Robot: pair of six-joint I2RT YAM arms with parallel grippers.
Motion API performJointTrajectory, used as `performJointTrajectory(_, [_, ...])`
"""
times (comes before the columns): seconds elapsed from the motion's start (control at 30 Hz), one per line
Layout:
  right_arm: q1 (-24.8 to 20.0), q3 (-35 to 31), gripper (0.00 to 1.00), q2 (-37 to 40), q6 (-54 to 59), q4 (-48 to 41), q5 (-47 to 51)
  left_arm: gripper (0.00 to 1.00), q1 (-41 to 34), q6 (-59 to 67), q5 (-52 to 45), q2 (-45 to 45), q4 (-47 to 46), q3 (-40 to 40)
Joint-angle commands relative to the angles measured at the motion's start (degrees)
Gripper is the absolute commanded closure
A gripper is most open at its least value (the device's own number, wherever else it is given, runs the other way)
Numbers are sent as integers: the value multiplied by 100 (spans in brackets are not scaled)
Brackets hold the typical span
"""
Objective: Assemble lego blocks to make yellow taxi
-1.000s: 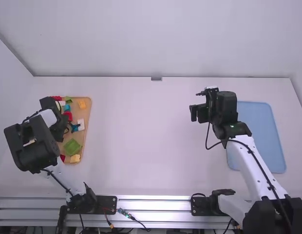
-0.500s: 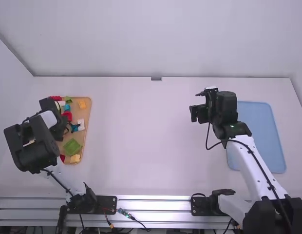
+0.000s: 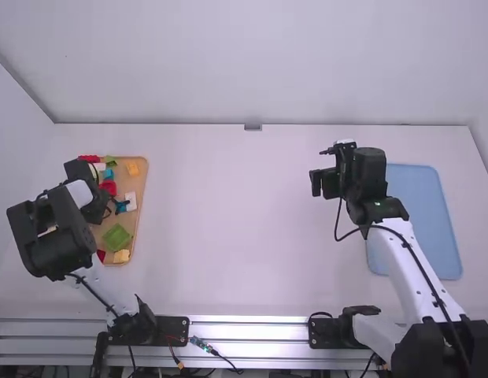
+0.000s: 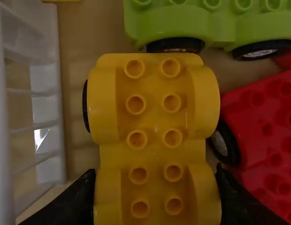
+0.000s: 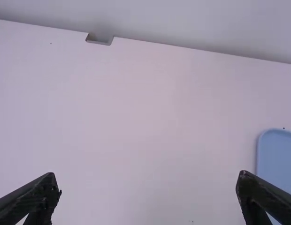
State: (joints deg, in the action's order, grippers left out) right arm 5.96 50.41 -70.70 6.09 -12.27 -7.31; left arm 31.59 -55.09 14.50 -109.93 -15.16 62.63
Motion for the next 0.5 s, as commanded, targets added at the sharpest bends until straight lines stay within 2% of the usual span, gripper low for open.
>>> performJointTrajectory(0.0, [61,212,1,-42,-22,-17,-17,66,13,-234,-7,-48,-136,-50])
performJointTrajectory(0.03, [90,212,1,-42,-24,-17,-17,74,13,-254,-9,-31,-153,-50])
performJointTrajectory(0.07, [96,212,1,-42,-24,-15,-20,77,13,-251,-11,-24,-153,-50])
performJointTrajectory(0.13, [142,212,1,-42,-24,22,-37,98,13,-249,-31,107,-286,-17])
performJointTrajectory(0.47, [188,214,1,-42,-24,39,-39,98,-175,-188,-136,1067,-1266,424])
